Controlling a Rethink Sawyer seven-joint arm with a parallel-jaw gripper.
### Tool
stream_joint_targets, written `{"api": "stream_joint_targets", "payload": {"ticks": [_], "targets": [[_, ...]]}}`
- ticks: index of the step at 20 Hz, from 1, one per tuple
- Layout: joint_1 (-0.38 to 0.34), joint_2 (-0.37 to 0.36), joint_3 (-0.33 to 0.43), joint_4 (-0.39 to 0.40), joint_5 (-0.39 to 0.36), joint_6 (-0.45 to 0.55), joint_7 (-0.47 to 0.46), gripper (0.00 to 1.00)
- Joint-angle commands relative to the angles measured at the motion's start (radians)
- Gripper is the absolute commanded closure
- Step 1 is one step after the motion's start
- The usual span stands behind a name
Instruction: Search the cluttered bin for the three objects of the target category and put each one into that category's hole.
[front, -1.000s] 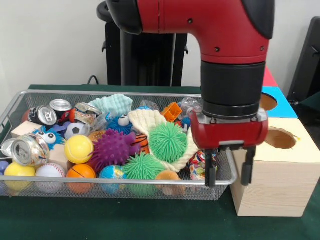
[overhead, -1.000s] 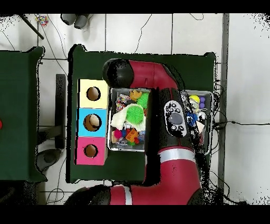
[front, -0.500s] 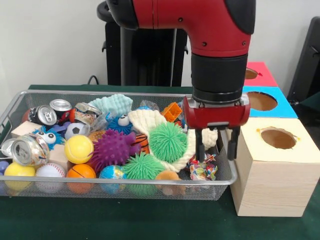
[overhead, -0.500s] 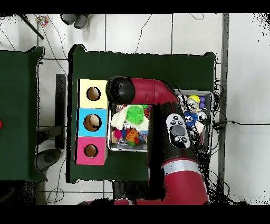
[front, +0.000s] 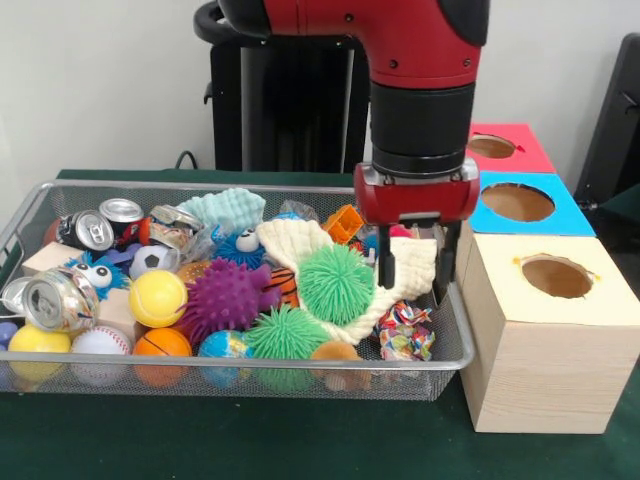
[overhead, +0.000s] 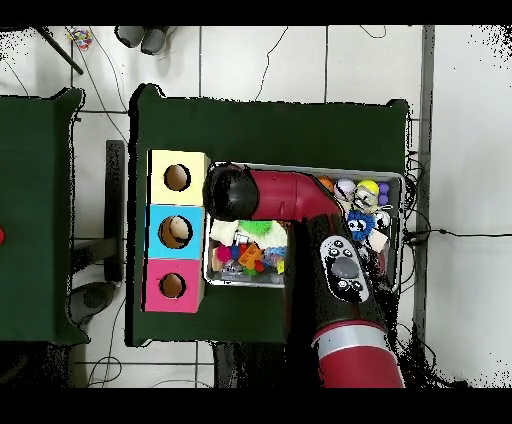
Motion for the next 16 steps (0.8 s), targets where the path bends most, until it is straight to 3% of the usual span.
{"api": "stream_joint_targets", "payload": {"ticks": [1,7,16], "targets": [[-0.07,0.004,0.074,0.145,-0.023,-0.024,0.034,0.0],[-0.108,0.008,0.09,0.135,-0.035,0.01,-0.008,0.0],[-0.071,-0.007,0.021,0.085,-0.061,0.082,0.026,0.0]]}}
